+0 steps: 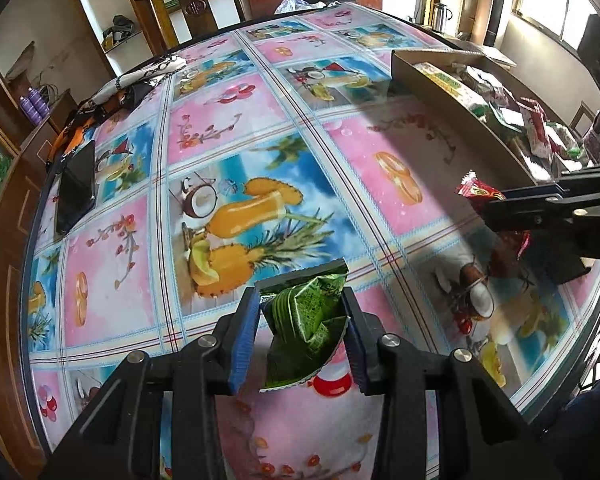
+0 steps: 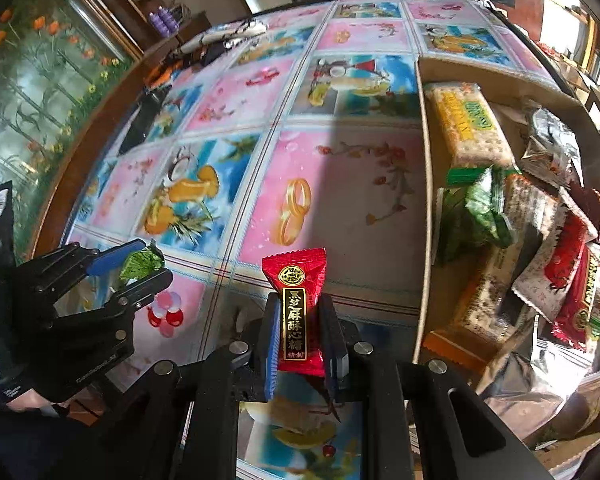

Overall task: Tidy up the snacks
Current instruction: 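Carry the green bag in the left tool while the right tool carries the red candy over the box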

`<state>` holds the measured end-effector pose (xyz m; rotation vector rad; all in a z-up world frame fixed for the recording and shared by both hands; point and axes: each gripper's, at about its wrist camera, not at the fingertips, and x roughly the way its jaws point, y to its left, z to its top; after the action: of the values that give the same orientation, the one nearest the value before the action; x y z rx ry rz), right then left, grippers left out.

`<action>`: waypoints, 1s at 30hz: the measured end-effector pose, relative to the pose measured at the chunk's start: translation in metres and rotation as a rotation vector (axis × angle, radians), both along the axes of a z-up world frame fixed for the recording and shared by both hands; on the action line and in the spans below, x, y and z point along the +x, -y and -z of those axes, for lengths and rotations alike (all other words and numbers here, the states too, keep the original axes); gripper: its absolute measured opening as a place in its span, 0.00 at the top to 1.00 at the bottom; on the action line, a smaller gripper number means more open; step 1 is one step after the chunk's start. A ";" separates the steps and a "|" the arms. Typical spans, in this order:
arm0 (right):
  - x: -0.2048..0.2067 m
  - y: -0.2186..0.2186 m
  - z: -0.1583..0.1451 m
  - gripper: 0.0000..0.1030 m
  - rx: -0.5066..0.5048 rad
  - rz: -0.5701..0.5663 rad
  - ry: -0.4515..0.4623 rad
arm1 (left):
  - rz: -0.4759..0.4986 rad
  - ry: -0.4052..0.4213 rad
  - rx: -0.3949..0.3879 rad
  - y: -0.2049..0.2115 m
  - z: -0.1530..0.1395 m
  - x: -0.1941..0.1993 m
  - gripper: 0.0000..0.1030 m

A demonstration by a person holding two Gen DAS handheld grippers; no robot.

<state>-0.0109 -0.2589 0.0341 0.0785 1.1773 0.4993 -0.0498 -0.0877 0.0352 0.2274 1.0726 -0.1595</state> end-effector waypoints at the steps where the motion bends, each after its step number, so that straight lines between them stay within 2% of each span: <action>1: -0.001 0.003 -0.002 0.81 0.015 0.005 0.002 | -0.002 0.003 0.000 0.000 -0.001 0.001 0.62; 7: -0.003 0.020 -0.013 0.81 0.076 0.039 0.013 | -0.007 0.004 -0.021 0.004 -0.010 0.007 0.62; 11: -0.003 0.035 -0.019 0.81 0.112 0.077 0.020 | 0.029 0.015 -0.033 0.020 -0.020 0.014 0.62; 17: -0.004 0.073 -0.031 0.81 0.179 0.165 0.033 | 0.121 0.046 -0.050 0.063 -0.040 0.027 0.62; 22: -0.008 0.112 -0.038 0.82 0.196 0.254 0.049 | 0.209 0.064 -0.068 0.106 -0.052 0.036 0.62; 30: -0.015 0.165 -0.040 0.82 0.188 0.364 0.057 | 0.332 0.065 -0.088 0.173 -0.053 0.045 0.62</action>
<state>-0.0264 -0.4244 0.0743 0.4300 1.0291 0.2868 -0.0051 -0.2609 0.0886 0.3285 0.9549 -0.4925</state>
